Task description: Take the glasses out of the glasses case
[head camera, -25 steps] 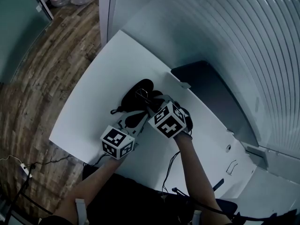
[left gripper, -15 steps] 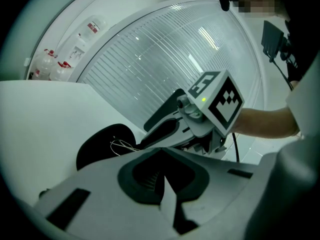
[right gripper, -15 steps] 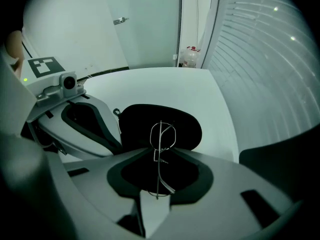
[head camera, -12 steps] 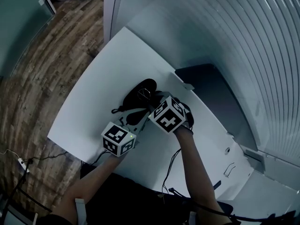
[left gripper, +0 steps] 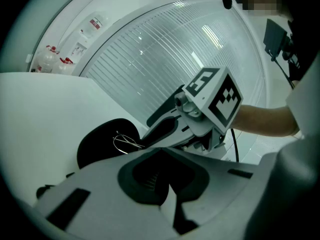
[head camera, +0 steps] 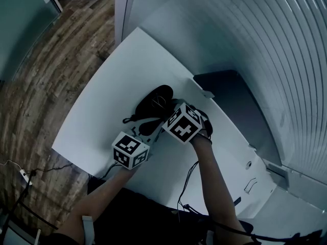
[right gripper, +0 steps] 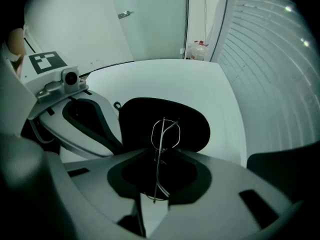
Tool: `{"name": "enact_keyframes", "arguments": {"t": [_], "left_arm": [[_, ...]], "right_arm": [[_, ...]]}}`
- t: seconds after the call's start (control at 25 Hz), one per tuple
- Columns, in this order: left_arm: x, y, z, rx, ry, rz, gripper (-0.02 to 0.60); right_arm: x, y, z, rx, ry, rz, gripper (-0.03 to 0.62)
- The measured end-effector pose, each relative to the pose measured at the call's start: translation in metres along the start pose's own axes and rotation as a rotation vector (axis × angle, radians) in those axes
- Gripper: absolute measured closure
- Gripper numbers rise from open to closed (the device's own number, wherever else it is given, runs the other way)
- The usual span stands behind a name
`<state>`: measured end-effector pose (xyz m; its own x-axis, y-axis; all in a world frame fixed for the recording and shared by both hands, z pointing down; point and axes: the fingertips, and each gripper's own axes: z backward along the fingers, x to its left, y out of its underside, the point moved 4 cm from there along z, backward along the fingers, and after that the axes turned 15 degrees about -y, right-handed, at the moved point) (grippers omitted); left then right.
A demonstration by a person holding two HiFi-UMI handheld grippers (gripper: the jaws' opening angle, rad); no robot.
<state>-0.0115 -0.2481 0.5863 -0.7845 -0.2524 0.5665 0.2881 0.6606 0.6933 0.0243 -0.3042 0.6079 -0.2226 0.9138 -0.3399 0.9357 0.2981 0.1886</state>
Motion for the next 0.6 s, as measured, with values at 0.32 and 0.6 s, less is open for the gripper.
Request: {"name": "enact_keyframes", "arguments": {"t": [0.32,0.6], "left_arm": [[0.0018,0.0006,-0.0023,0.002,-0.006,0.01,0.575],[-0.0006,0.0024,-0.0023,0.005,-0.002,0.018,0.574]], "right_arm": [[-0.0007,-0.0007,-0.0009,0.002,0.019,0.009,0.519],[0.0028,0.0021,0.0003,0.005,0.052,0.018,0.551]]}}
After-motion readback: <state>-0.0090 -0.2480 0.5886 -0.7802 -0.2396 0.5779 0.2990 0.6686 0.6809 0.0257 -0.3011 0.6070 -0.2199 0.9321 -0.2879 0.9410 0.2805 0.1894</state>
